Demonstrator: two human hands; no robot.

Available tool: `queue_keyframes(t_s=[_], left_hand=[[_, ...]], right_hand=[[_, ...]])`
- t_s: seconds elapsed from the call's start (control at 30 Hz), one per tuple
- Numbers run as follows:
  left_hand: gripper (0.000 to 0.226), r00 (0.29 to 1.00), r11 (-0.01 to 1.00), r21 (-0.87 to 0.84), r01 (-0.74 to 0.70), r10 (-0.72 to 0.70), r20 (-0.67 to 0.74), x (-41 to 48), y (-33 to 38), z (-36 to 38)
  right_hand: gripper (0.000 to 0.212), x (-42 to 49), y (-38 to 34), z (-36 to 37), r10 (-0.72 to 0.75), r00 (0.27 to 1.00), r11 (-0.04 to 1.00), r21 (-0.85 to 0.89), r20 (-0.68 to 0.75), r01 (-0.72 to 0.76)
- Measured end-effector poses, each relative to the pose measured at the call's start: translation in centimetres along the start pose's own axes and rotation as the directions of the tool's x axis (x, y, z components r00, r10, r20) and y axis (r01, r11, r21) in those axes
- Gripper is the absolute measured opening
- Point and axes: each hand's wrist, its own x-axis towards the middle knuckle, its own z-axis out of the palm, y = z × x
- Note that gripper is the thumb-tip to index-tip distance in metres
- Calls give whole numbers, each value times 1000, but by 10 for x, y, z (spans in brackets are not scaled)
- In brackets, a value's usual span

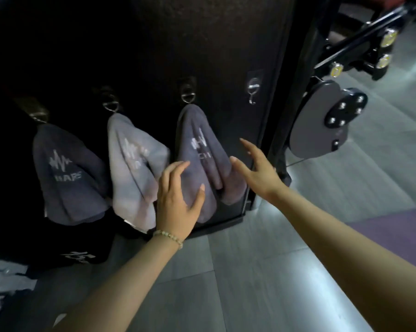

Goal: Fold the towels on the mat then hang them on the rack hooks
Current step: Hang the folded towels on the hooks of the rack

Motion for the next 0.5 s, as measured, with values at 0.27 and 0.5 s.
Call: queue_keyframes(t_s=[0.27, 0.5], left_hand=[[79, 813, 937, 160, -310, 174, 556, -29, 115, 114], [98, 437, 793, 58, -606, 271, 858, -148, 273, 275]], right_hand=[[61, -134, 122, -180, 43, 975, 863, -483, -218, -146], [64, -356, 254, -341, 341, 837, 718, -457, -428, -526]])
